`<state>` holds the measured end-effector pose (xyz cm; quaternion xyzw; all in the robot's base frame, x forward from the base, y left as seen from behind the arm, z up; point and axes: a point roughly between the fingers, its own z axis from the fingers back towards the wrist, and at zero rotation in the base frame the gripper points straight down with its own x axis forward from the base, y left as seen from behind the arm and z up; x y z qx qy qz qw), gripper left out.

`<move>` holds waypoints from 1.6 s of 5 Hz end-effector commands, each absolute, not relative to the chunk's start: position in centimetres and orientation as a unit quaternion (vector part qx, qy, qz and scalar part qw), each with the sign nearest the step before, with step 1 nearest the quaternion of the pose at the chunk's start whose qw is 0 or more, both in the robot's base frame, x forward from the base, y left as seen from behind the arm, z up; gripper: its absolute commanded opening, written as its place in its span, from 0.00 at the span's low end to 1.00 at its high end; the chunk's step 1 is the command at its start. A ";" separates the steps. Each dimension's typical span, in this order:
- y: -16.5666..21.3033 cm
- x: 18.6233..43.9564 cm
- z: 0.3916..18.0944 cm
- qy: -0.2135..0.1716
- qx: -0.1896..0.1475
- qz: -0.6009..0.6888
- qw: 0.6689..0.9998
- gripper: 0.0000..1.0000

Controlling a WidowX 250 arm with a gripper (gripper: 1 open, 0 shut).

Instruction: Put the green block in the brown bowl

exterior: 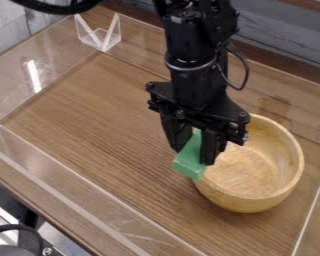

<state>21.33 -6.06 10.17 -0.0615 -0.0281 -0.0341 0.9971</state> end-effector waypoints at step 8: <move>-7.9 23.6 11.3 -0.074 -0.082 -0.049 0.993 0.00</move>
